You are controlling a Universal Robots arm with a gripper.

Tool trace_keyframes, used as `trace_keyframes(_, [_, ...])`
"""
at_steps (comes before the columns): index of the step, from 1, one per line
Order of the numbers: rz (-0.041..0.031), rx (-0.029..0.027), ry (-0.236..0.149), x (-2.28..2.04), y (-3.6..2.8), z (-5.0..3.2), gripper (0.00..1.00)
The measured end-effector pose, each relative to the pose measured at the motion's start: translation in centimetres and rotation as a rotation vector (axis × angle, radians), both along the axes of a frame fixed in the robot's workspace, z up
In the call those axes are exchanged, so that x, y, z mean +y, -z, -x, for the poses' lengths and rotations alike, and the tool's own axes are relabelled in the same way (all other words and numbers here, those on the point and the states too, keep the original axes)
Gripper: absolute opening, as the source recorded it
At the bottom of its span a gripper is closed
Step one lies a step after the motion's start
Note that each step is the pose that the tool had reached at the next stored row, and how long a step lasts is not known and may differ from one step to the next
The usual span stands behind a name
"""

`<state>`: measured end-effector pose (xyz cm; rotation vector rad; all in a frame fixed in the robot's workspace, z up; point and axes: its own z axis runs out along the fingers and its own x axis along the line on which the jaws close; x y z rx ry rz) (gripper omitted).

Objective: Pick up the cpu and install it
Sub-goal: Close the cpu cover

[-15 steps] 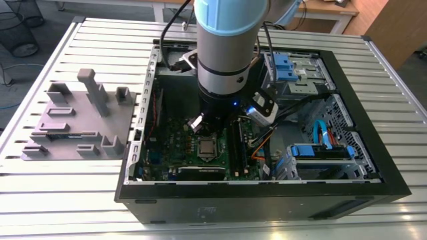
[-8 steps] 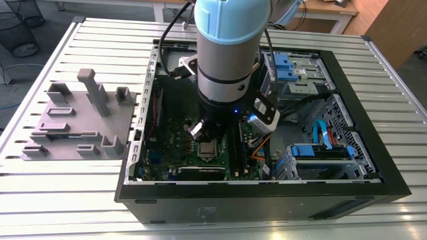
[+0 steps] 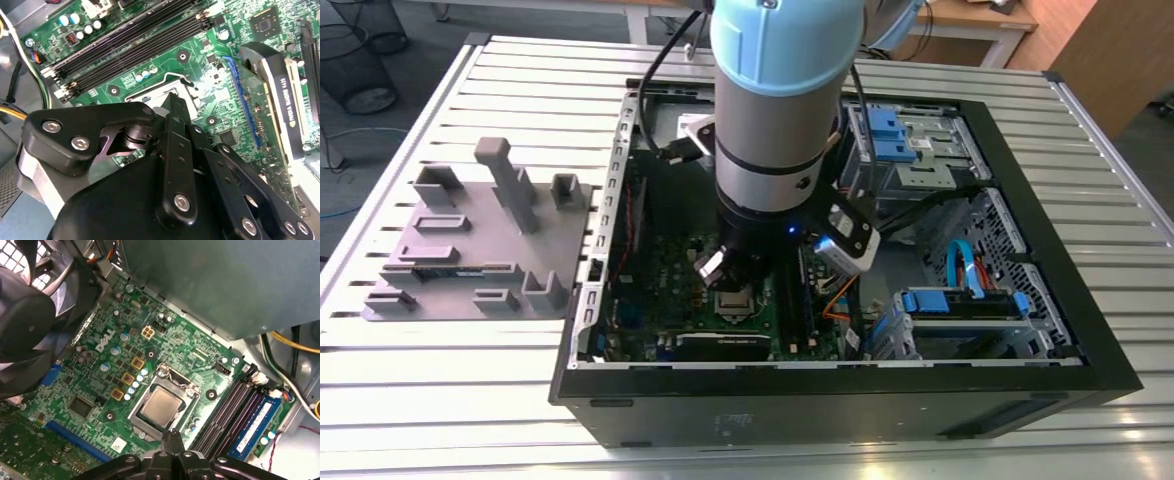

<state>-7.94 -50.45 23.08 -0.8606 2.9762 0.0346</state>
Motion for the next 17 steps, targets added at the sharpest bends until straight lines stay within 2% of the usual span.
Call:
trace_keyframes(3, [0.0037, 0.0016, 0.006, -0.21, 0.15, -0.01, 0.11])
trace_keyframes(10, [0.0057, 0.0026, 0.018, -0.91, 0.73, 0.0, 0.11])
trace_keyframes(17, [0.0106, 0.0028, 0.035, -1.07, 1.76, 0.17, 0.11])
